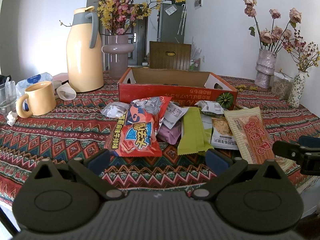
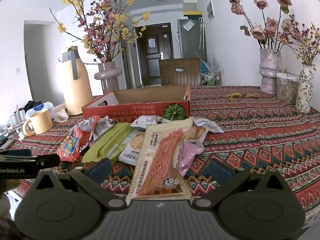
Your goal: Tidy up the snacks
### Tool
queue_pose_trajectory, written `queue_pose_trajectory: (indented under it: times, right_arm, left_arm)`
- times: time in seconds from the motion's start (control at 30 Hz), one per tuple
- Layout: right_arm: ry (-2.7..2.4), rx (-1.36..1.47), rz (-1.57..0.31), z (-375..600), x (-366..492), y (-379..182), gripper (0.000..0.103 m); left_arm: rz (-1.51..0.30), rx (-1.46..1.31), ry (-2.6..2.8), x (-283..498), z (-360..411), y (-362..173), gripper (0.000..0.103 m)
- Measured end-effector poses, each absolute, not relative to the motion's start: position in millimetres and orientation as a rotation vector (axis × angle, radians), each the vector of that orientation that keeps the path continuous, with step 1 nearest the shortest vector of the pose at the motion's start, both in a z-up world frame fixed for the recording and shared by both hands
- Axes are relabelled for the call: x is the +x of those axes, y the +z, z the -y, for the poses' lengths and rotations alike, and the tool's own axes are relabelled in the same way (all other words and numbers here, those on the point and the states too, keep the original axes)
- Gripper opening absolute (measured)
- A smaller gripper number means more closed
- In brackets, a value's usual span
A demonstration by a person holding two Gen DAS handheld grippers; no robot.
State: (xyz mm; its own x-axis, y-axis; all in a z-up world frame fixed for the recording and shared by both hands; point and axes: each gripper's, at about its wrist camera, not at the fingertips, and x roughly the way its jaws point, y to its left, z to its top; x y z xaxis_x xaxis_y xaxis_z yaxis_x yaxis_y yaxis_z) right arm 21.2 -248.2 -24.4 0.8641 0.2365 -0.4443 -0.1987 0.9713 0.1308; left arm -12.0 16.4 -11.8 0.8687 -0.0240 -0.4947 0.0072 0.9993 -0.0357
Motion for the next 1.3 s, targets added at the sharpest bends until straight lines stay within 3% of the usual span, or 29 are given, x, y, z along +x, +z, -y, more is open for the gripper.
queue_pose_trajectory:
  times: [1.3]
  right_arm:
    - [0.225,0.08,-0.482,249.1,21.1,-27.3,0.103]
  left_arm:
    - [-0.519,-0.036,-0.017,-12.1,-15.6,-13.0,0.103]
